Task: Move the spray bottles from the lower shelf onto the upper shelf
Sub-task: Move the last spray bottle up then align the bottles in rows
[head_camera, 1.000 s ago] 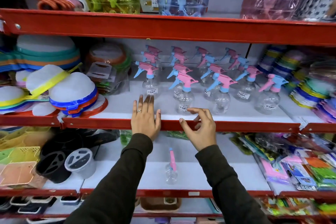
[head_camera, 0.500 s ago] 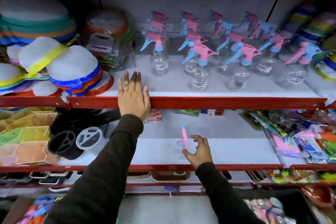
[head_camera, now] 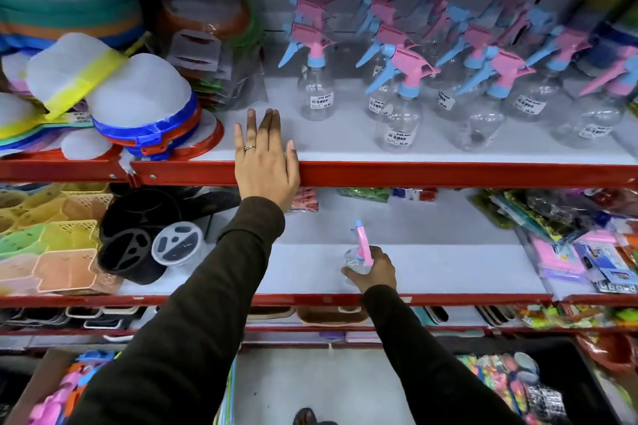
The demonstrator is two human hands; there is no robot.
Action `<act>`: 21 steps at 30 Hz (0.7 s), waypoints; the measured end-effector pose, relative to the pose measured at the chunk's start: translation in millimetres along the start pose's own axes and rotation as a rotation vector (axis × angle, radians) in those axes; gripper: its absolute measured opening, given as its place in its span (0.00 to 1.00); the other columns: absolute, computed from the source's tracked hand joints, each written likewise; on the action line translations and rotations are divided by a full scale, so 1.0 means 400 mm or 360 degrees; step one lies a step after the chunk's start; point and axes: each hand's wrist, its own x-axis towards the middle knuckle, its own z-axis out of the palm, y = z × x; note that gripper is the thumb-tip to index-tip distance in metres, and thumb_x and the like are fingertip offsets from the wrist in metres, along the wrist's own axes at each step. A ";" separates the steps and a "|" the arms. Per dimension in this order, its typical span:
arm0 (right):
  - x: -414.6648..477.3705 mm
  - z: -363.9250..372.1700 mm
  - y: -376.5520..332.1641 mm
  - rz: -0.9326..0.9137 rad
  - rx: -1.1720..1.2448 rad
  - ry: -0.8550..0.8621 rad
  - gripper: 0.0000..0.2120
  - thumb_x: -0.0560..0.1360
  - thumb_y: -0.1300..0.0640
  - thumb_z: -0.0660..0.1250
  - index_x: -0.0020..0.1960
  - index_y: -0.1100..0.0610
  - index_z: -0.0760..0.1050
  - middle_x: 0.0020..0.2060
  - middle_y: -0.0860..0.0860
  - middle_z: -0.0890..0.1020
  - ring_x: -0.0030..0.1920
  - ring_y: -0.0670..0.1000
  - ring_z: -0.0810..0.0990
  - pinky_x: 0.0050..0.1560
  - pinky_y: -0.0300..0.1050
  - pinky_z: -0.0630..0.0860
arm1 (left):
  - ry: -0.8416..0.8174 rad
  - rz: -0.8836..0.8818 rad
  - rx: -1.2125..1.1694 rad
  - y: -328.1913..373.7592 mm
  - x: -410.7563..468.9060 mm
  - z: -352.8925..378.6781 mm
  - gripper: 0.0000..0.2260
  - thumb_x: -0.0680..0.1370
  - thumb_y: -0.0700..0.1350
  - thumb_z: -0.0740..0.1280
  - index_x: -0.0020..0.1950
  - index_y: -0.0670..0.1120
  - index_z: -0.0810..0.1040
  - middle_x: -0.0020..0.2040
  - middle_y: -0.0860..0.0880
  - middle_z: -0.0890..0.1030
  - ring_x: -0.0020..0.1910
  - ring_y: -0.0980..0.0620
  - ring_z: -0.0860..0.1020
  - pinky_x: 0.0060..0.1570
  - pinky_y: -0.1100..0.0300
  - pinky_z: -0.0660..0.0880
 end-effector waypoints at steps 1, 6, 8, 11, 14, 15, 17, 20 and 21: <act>-0.006 -0.002 -0.002 -0.0021 0.0023 0.0009 0.29 0.66 0.51 0.80 0.63 0.53 0.74 0.55 0.52 0.80 0.55 0.55 0.80 0.62 0.48 0.77 | 0.0000 -0.0003 -0.0001 0.000 0.001 0.001 0.26 0.83 0.51 0.48 0.77 0.39 0.63 0.78 0.43 0.66 0.81 0.42 0.54 0.80 0.45 0.45; -0.058 -0.035 -0.047 -0.0241 0.0102 0.0094 0.31 0.64 0.49 0.80 0.63 0.52 0.74 0.54 0.50 0.79 0.53 0.52 0.79 0.57 0.43 0.76 | -0.0027 -0.0018 0.0013 0.001 0.001 0.001 0.27 0.83 0.52 0.47 0.78 0.40 0.61 0.79 0.43 0.64 0.81 0.43 0.53 0.80 0.45 0.44; -0.091 -0.059 -0.084 -0.0386 0.0153 0.0173 0.30 0.63 0.48 0.80 0.62 0.50 0.74 0.51 0.47 0.76 0.50 0.49 0.77 0.54 0.40 0.73 | -0.0049 -0.0025 0.0015 0.003 -0.002 -0.003 0.27 0.83 0.52 0.47 0.79 0.40 0.60 0.79 0.43 0.63 0.81 0.43 0.52 0.80 0.45 0.44; -0.147 -0.101 -0.148 -0.0575 0.0229 0.0237 0.31 0.60 0.43 0.78 0.59 0.46 0.71 0.49 0.44 0.74 0.47 0.44 0.76 0.50 0.36 0.73 | -0.0097 -0.0036 0.0020 0.006 -0.004 -0.013 0.27 0.83 0.52 0.47 0.79 0.39 0.59 0.80 0.43 0.62 0.82 0.43 0.51 0.80 0.45 0.43; -0.195 -0.150 -0.210 -0.0716 0.0275 0.0255 0.34 0.57 0.38 0.75 0.60 0.46 0.71 0.51 0.46 0.75 0.51 0.47 0.77 0.52 0.38 0.76 | -0.0135 -0.0030 0.0027 0.008 -0.005 -0.018 0.28 0.83 0.52 0.46 0.79 0.39 0.58 0.80 0.42 0.62 0.82 0.43 0.51 0.80 0.45 0.43; -0.207 -0.168 -0.229 -0.0767 0.0269 0.0267 0.33 0.58 0.39 0.75 0.59 0.45 0.71 0.51 0.46 0.75 0.52 0.48 0.77 0.53 0.41 0.78 | -0.0133 -0.0027 0.0022 0.008 -0.004 -0.019 0.28 0.83 0.52 0.46 0.79 0.39 0.59 0.80 0.42 0.62 0.82 0.43 0.51 0.80 0.45 0.43; -0.224 -0.200 -0.266 -0.0887 0.0250 0.0324 0.31 0.59 0.40 0.76 0.59 0.45 0.71 0.51 0.46 0.74 0.52 0.47 0.76 0.53 0.43 0.79 | -0.0125 -0.0027 0.0003 0.006 -0.005 -0.018 0.27 0.83 0.52 0.47 0.79 0.39 0.59 0.80 0.41 0.62 0.81 0.42 0.51 0.80 0.46 0.42; -0.242 -0.242 -0.330 -0.1103 0.0301 0.0433 0.29 0.60 0.44 0.77 0.58 0.47 0.74 0.50 0.48 0.75 0.49 0.39 0.75 0.52 0.36 0.76 | -0.0123 -0.0026 0.0006 0.006 -0.005 -0.017 0.27 0.83 0.52 0.47 0.79 0.39 0.59 0.80 0.41 0.62 0.81 0.42 0.51 0.79 0.47 0.39; -0.243 -0.251 -0.352 -0.1169 0.0328 0.0463 0.28 0.60 0.45 0.77 0.58 0.48 0.75 0.50 0.48 0.75 0.49 0.37 0.76 0.52 0.34 0.75 | -0.0132 -0.0024 0.0015 0.005 -0.005 -0.016 0.27 0.83 0.52 0.47 0.79 0.39 0.59 0.80 0.42 0.62 0.82 0.42 0.51 0.78 0.48 0.38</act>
